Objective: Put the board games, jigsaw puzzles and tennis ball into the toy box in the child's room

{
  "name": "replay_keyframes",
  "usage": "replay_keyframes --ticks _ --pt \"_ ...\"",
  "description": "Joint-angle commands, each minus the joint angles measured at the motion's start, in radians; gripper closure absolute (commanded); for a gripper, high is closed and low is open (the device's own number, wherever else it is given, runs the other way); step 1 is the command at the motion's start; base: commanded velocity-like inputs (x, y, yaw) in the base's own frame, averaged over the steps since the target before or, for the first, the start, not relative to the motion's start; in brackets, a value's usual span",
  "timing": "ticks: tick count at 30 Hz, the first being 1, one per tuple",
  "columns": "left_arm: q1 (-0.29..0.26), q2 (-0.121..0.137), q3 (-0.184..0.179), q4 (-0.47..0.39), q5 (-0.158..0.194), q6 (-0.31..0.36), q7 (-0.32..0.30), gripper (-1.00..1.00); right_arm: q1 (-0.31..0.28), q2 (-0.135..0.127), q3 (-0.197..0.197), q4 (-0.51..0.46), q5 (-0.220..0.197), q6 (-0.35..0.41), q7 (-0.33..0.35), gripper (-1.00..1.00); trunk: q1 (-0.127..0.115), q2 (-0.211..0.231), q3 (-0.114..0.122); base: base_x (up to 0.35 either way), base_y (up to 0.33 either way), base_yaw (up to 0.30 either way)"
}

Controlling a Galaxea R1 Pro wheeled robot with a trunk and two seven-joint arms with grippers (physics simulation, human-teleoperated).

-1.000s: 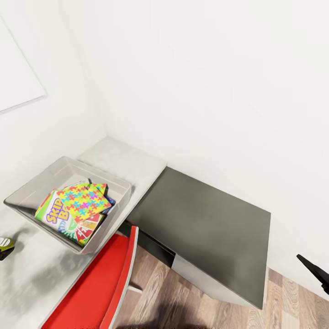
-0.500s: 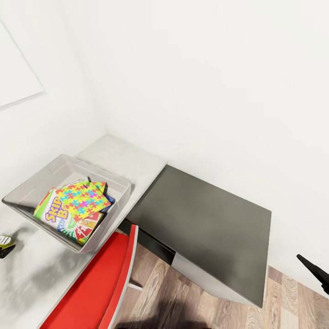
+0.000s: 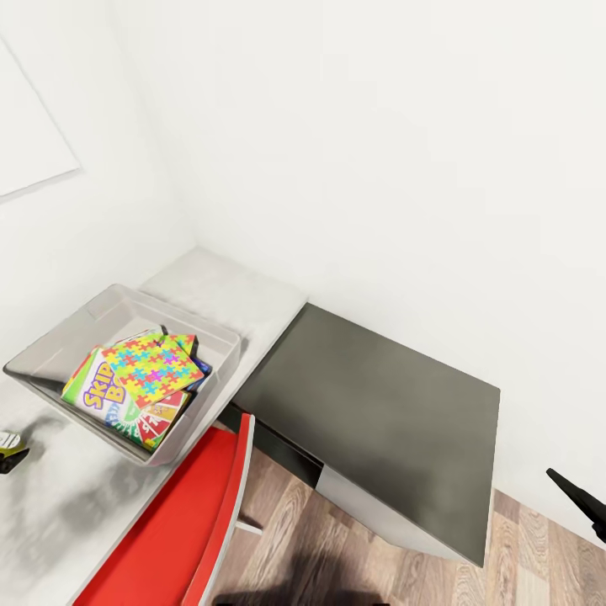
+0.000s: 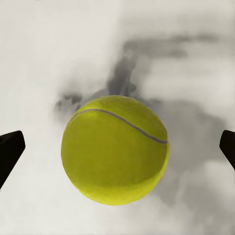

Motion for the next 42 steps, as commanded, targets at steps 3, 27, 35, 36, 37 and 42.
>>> replay_keyframes --ticks 3,27,35,36,37,42 --pt "-0.001 0.0 0.002 -0.001 0.001 0.008 -0.005 -1.0 -0.001 0.0 -0.001 0.0 0.0 0.011 0.003 -1.0 0.001 -0.002 -0.002 0.0 0.0 0.0" --pt "-0.001 0.0 0.002 -0.001 0.001 0.007 -0.005 -1.0 -0.001 0.0 -0.001 0.0 0.0 0.011 0.003 -1.0 0.001 -0.002 -0.031 0.0 0.0 0.0" --pt "-0.002 0.0 0.002 -0.001 0.002 0.007 -0.005 -1.0 -0.001 0.0 -0.001 0.0 0.0 0.011 0.003 -1.0 0.001 -0.002 -0.035 0.0 0.0 0.0" --pt "-0.002 0.0 0.002 -0.001 0.002 0.007 -0.005 -1.0 -0.001 0.0 -0.001 0.0 0.0 0.011 0.003 -1.0 0.001 -0.002 -0.035 0.0 0.0 0.0" --pt "-0.002 0.0 0.002 -0.001 0.002 0.007 -0.005 -1.0 -0.001 0.0 -0.001 0.0 0.0 0.011 0.003 -1.0 0.001 -0.002 -0.035 0.0 0.0 0.0" --pt "-0.002 0.0 0.002 -0.001 0.002 0.007 -0.005 -1.0 -0.001 0.0 -0.001 0.0 0.0 0.011 0.003 -1.0 0.001 -0.002 -0.037 0.0 0.0 0.0"
